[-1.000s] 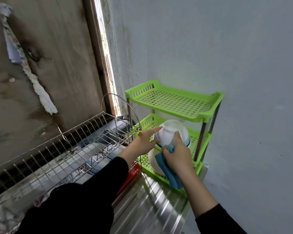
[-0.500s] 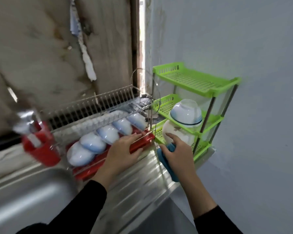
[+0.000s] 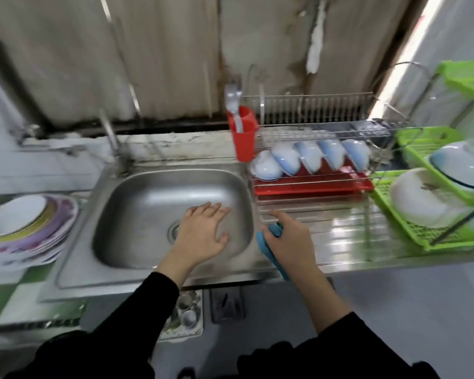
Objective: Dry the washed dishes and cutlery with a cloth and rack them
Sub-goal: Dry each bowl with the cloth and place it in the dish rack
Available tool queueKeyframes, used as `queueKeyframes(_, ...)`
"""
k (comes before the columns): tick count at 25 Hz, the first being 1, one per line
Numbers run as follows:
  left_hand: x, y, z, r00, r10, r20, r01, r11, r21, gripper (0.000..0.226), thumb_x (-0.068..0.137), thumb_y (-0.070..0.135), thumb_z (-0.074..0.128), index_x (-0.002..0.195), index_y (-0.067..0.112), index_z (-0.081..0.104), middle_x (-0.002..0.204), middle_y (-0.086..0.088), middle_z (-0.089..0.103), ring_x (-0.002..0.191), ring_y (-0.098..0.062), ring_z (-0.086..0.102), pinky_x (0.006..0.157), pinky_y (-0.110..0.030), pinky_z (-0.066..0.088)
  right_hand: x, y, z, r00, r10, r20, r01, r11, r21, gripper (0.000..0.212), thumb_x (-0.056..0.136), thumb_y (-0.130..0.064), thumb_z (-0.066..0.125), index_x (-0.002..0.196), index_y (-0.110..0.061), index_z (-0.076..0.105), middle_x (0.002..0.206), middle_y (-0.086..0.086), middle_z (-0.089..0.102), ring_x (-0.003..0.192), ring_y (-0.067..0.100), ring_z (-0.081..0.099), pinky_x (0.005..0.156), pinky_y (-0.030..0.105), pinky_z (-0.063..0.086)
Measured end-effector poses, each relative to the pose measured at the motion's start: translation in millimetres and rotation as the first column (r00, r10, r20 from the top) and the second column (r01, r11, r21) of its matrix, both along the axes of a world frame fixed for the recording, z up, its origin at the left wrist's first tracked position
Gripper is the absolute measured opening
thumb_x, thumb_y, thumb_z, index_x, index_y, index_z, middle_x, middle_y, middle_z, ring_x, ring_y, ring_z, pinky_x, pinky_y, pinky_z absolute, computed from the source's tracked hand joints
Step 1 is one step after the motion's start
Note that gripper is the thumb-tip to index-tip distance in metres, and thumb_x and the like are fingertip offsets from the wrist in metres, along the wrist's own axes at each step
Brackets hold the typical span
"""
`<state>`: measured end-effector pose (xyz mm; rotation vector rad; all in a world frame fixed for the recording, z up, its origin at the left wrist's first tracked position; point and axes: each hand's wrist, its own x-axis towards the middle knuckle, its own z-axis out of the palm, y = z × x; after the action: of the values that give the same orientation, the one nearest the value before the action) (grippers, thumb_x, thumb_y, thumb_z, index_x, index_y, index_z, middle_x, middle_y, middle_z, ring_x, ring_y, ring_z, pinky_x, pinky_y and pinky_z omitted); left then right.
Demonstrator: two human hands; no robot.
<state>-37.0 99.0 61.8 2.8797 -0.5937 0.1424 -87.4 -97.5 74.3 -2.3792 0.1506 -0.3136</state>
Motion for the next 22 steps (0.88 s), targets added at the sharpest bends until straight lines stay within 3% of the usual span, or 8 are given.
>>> queueKeyframes(3,-15.7,58.3,-4.7,0.996,0.093,0.014,-0.093,0.996,0.012,0.067,0.072,0.050,0.035,0.124,0.020,0.064,0.126,-0.008,0.065,0.117,-0.029,0.060,0.097,-0.043,0.044,5.4,57.2,-2.8,0.992,0.128,0.003,-0.128,0.991,-0.026,0.035,0.089,-0.025,0.066,0.123,-0.019,0.063,0.108,0.006,0.068,0.100,0.024,0.061,0.079,0.020,0.035)
queueKeyframes(6,-26.2,117.6,-7.5,0.986,0.162,0.033,-0.164,0.985,0.059,0.059,0.071,0.047,0.040,0.114,0.019,0.069,0.114,-0.007,0.071,0.105,-0.028,0.067,0.088,-0.044,0.051,11.1,116.2,-3.8,0.975,0.220,-0.029,-0.221,0.975,-0.023,0.035,0.091,-0.029,0.063,0.126,-0.025,0.061,0.119,-0.001,0.064,0.106,0.017,0.059,0.085,0.021,0.038)
queueKeyframes(9,-27.2,184.4,-10.9,0.973,0.221,0.072,-0.226,0.971,0.073,0.058,0.072,0.046,0.041,0.115,0.018,0.069,0.115,-0.008,0.070,0.106,-0.027,0.067,0.089,-0.044,0.050,22.3,182.3,-6.3,0.954,0.299,-0.027,-0.299,0.954,0.001,0.033,0.091,-0.029,0.062,0.124,-0.026,0.061,0.119,-0.002,0.064,0.103,0.016,0.059,0.085,0.023,0.041)
queueKeyframes(12,-20.7,251.0,-12.9,0.961,0.259,0.097,-0.267,0.961,0.077,0.057,0.071,0.043,0.041,0.113,0.017,0.070,0.111,-0.006,0.072,0.101,-0.026,0.069,0.086,-0.042,0.051,34.5,245.1,-7.0,0.942,0.336,-0.016,-0.335,0.942,0.026,0.033,0.092,-0.032,0.062,0.124,-0.027,0.061,0.120,-0.004,0.064,0.105,0.014,0.059,0.090,0.024,0.042)
queueKeyframes(19,14.4,397.9,-44.0,0.942,0.327,0.080,-0.334,0.937,0.104,0.053,0.073,0.028,0.036,0.112,0.015,0.070,0.103,-0.004,0.074,0.094,-0.026,0.071,0.079,-0.042,0.055,75.6,376.5,-18.5,0.932,0.360,-0.036,-0.357,0.932,0.064,0.031,0.092,-0.032,0.063,0.123,-0.026,0.061,0.112,-0.003,0.063,0.099,0.014,0.059,0.080,0.019,0.037)
queueKeyframes(22,36.7,436.4,-62.3,0.925,0.373,0.078,-0.377,0.925,0.052,0.052,0.076,0.017,0.043,0.123,0.014,0.065,0.114,-0.008,0.070,0.107,-0.029,0.066,0.089,-0.044,0.050,91.2,410.1,-20.2,0.933,0.358,0.016,-0.358,0.928,0.098,0.030,0.089,-0.026,0.067,0.118,-0.021,0.066,0.107,0.000,0.066,0.088,0.008,0.054,0.077,0.016,0.036)
